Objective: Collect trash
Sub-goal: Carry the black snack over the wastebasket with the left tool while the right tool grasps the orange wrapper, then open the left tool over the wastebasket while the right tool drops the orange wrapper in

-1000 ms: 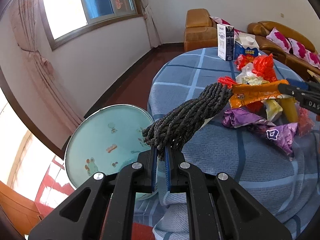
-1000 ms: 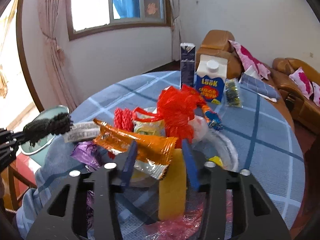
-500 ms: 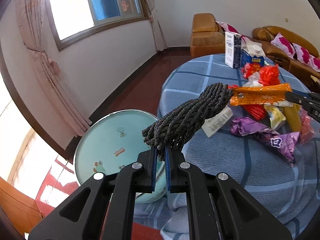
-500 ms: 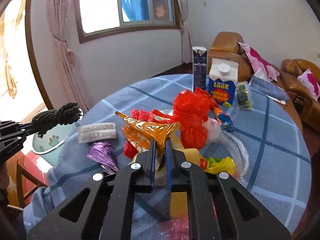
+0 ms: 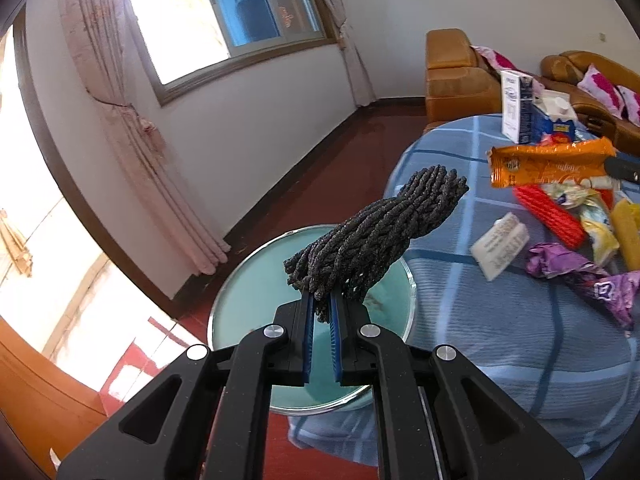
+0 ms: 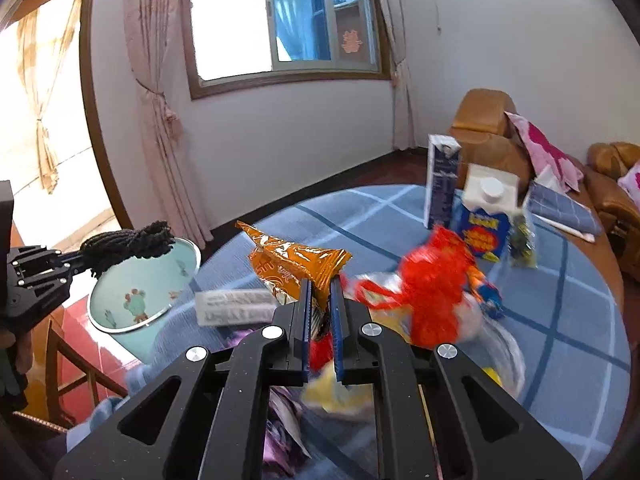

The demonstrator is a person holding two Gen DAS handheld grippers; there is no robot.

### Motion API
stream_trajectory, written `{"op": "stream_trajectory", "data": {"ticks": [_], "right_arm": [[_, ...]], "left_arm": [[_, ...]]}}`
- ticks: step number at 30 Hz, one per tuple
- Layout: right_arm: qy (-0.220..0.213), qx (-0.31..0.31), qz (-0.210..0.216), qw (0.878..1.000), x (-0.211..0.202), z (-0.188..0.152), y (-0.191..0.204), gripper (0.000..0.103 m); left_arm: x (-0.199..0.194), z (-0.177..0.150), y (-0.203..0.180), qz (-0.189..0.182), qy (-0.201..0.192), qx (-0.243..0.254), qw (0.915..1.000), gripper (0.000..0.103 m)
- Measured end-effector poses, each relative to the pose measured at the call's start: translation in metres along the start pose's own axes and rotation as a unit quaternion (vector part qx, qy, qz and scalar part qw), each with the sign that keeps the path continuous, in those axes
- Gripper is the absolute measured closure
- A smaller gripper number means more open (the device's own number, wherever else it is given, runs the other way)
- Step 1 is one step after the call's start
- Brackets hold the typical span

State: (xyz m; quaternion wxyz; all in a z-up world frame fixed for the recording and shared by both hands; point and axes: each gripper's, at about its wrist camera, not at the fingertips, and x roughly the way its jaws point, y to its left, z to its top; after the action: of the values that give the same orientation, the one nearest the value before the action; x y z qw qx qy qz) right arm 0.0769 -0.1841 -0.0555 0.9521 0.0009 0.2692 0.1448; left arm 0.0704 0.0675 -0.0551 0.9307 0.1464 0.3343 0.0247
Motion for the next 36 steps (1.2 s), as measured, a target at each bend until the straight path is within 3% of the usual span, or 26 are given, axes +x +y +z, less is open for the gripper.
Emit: {"op": "stream_trajectory", "data": {"ticks": [20, 36], "right_arm": [[0.016, -0.053, 0.050, 0.997, 0.055, 0.036, 0.059, 0.094], [0.039, -0.090, 0.072, 0.993, 0.096, 0.041, 0.101, 0.094]], "left_arm": [[0.024, -0.015, 0.067, 0.083, 0.039, -0.027, 0.9954, 0.096], [0.040, -0.026, 0.095, 0.114, 0.057, -0.046, 0.9908, 0.096]]}}
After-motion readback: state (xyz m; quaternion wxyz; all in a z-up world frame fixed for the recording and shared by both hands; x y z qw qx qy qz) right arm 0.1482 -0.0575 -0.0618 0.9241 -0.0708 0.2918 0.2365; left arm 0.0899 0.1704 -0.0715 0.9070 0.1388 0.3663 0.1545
